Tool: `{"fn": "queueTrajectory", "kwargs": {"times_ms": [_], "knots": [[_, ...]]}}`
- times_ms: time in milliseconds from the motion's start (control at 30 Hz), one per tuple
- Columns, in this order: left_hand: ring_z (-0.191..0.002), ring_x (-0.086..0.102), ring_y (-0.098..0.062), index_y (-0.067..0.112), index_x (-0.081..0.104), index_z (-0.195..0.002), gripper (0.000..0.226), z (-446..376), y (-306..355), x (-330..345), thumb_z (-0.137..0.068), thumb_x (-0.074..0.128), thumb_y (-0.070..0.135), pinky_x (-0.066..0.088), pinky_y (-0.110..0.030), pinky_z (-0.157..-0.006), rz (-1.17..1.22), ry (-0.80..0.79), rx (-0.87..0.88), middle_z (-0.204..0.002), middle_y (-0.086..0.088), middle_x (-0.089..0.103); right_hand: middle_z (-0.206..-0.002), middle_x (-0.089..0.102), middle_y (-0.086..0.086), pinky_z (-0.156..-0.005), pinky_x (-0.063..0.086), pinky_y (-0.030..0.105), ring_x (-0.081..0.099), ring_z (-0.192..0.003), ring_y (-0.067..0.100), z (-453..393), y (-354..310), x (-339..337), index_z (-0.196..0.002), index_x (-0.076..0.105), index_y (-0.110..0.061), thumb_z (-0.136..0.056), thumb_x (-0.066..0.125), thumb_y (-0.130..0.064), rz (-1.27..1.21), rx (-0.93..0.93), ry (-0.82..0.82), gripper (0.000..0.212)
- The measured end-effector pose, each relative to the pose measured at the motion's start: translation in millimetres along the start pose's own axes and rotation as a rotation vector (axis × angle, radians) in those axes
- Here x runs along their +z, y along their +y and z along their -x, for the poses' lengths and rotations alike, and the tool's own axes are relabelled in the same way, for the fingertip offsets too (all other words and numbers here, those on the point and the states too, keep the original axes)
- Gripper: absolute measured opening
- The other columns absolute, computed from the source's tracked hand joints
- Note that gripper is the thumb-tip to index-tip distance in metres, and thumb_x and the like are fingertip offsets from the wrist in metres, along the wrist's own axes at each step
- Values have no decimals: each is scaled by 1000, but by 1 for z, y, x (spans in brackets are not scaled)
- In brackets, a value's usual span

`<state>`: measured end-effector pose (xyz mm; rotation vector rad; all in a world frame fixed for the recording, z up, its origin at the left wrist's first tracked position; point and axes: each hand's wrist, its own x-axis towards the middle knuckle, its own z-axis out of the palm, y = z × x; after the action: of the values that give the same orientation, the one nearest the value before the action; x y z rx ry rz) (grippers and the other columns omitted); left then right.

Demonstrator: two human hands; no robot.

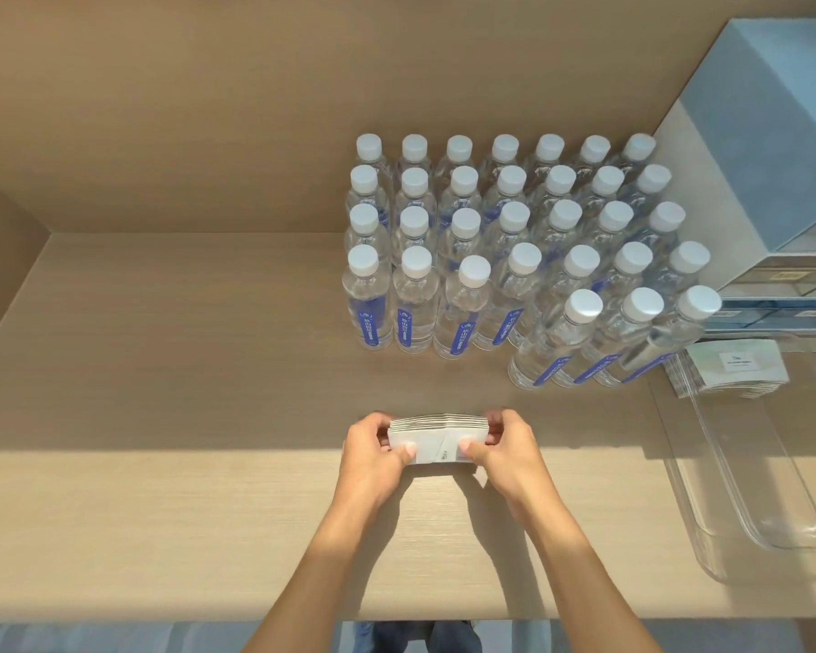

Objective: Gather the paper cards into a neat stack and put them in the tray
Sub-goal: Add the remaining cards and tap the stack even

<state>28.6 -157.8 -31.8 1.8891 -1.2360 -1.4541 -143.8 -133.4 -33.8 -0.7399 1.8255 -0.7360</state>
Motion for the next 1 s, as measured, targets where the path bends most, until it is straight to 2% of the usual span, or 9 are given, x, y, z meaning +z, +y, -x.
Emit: {"fn": "queueTrajectory", "kwargs": {"times_ms": [67, 167, 267, 333, 467, 633, 733, 867, 1000], "knots": [[-68, 64, -8, 26, 64, -90, 36, 13, -7, 2, -82, 71, -8, 49, -13, -63, -20, 38, 117, -79, 3, 71, -106, 66, 7, -74, 52, 20, 66, -89, 7, 12, 8, -7, -107, 55, -15, -87, 69, 3, -82, -91, -50, 30], [-76, 66, -11, 22, 66, -96, 36, 31, -21, 9, -81, 67, -12, 48, -13, -66, -22, 75, 259, -83, 2, 74, -101, 67, -7, -78, 51, 15, 67, -90, -5, 32, 24, -12, -111, 53, -24, -91, 60, 6, -186, -193, -119, 37], [-89, 68, -8, 30, 66, -97, 49, 44, -38, 20, -80, 63, -16, 47, -10, -74, -17, 81, 366, -90, 12, 73, -104, 65, -23, -85, 48, 14, 62, -100, -4, 43, 39, -6, -117, 57, -33, -100, 55, -13, -159, -258, -56, 26], [-95, 67, -9, 34, 65, -101, 57, 50, -49, 27, -80, 61, -19, 46, -8, -78, -26, 101, 403, -96, 11, 73, -97, 67, -18, -81, 47, 19, 62, -92, 0, 46, 44, 3, -102, 63, -29, -104, 49, -26, -143, -280, 63, 14], [-104, 61, -19, 22, 64, -118, 63, 54, -74, 37, -81, 51, -27, 47, -14, -84, -58, 98, 489, -109, 3, 64, -89, 67, -12, -77, 45, 22, 62, -87, 7, 47, 58, 24, -88, 63, -25, -105, 45, -22, -172, -281, 160, 25], [-132, 47, -13, 40, 47, -132, 50, 55, -85, 49, -92, 54, 11, 36, -14, -105, 19, 6, 497, -132, 16, 48, -113, 63, -15, -86, 42, 12, 60, -109, 6, 41, 68, 32, -90, 64, -23, -105, 44, -16, -186, -334, 203, 26], [-143, 40, -13, 47, 58, -124, 31, 56, -84, 54, -97, 51, 34, 32, -15, -111, 177, 86, 477, -142, 20, 44, -116, 66, -11, -90, 48, 21, 62, -111, 11, 38, 72, 33, -92, 67, -24, -104, 46, -14, -237, -349, 193, 26], [-142, 44, -8, 40, 71, -99, 25, 48, -82, 63, -100, 47, 36, 34, -17, -113, 265, 263, 404, -145, 23, 48, -109, 70, -6, -90, 49, 21, 65, -109, 17, 38, 79, 34, -98, 68, -29, -100, 45, -24, -266, -394, 213, 24], [-121, 64, -10, 40, 70, -115, 27, 45, -80, 69, -104, 45, 41, 49, -20, -98, 269, 226, 414, -122, 15, 69, -106, 71, -2, -90, 49, 22, 66, -107, 21, 36, 88, 34, -103, 69, -27, -102, 42, -33, -299, -410, 197, 28]]}}
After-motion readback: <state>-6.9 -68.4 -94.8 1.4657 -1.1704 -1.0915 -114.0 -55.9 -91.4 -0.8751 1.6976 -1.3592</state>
